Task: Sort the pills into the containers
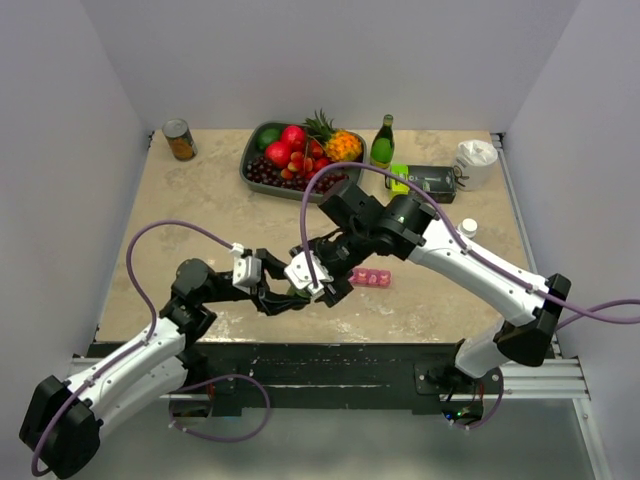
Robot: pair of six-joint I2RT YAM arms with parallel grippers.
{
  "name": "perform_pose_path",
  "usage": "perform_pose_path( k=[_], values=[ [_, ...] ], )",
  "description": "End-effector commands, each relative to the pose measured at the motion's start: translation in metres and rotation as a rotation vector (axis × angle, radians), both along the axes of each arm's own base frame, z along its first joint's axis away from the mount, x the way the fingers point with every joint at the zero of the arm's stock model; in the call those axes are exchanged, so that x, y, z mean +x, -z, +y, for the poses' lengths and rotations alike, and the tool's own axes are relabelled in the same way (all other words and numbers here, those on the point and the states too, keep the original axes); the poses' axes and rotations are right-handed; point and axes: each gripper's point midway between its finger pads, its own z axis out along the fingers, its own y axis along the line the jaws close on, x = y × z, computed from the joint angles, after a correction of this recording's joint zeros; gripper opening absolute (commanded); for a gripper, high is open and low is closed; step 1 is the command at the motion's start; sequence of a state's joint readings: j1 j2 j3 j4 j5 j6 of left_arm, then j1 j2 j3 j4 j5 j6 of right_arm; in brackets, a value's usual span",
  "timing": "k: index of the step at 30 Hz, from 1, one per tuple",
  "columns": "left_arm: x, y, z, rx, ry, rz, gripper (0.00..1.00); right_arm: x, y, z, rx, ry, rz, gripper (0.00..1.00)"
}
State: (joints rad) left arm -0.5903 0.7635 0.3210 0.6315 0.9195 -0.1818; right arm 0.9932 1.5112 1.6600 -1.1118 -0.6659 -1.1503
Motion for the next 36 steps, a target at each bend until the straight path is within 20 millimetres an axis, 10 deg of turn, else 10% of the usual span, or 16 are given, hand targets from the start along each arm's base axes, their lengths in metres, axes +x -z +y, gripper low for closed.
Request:
perform_pose_path(
  k=[1, 14, 28, 36],
  values=[
    [0.027, -0.019, 0.007, -0.049, -0.165, -0.087, 0.0, 0.006, -0.019, 0.014, 0.077, 0.123, 0.06, 0.77],
    [0.053, -0.012, 0.016, -0.031, -0.317, -0.075, 0.0, 0.023, -0.065, -0.009, 0.22, 0.359, 0.448, 0.99],
    [0.081, 0.002, 0.015, 0.029, -0.446, -0.107, 0.0, 0.101, -0.041, -0.014, 0.295, 1.01, 0.762, 0.97],
    [0.083, 0.01, 0.003, 0.071, -0.472, -0.124, 0.0, 0.105, -0.025, -0.014, 0.275, 1.077, 0.805, 0.97]
  ],
)
